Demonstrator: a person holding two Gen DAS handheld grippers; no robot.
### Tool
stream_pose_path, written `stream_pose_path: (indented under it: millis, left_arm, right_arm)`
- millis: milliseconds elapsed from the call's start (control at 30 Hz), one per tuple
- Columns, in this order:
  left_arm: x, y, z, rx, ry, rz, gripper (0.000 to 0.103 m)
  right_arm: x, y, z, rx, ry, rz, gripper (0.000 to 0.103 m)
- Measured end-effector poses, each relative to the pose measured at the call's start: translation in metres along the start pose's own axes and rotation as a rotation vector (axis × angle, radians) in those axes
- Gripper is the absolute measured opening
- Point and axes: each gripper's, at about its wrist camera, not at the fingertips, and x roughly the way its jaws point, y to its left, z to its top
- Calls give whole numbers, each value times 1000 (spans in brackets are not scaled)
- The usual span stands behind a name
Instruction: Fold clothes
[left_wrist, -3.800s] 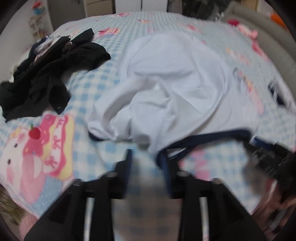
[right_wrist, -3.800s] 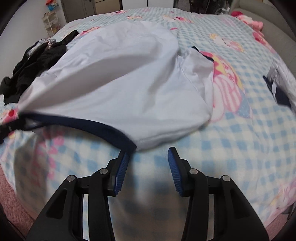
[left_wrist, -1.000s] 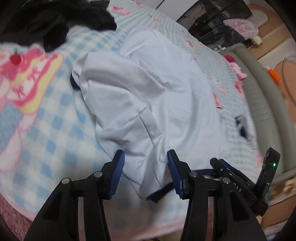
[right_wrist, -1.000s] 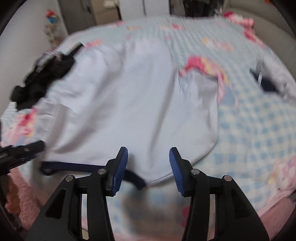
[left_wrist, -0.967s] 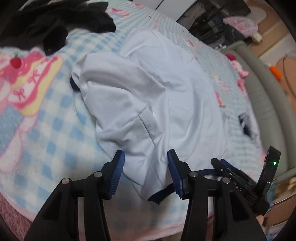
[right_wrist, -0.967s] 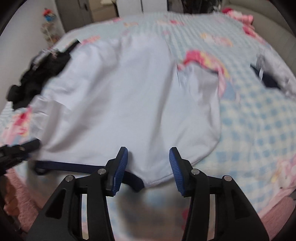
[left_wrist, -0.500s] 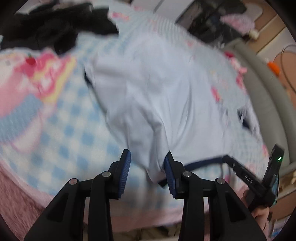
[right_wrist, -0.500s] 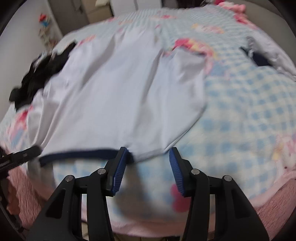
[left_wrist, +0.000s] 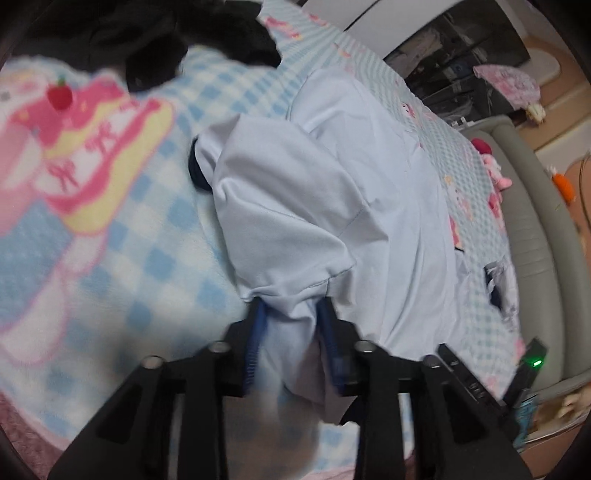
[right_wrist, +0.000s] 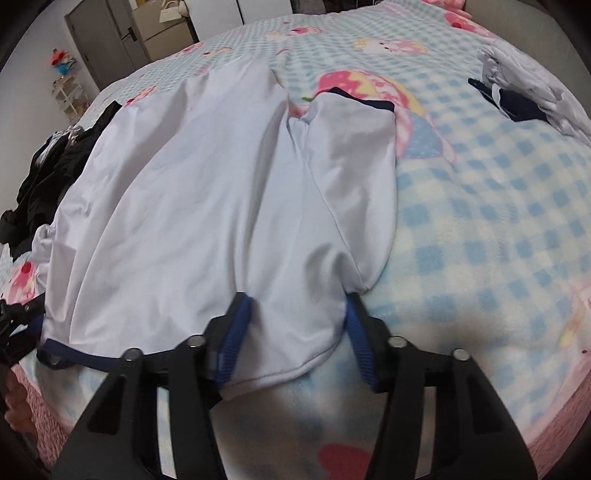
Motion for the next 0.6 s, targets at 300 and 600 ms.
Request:
stream_pose_path:
  millis: [300,600]
  left_arm:
    - [-46,26,3,-99,-133,23,26]
    - [22,20,48,-132,-7,-80,50]
  right_arm:
    - [-45,-2,-14,-23,-144,-49,48]
    - [-16,-1,30,12,-97,-28,70]
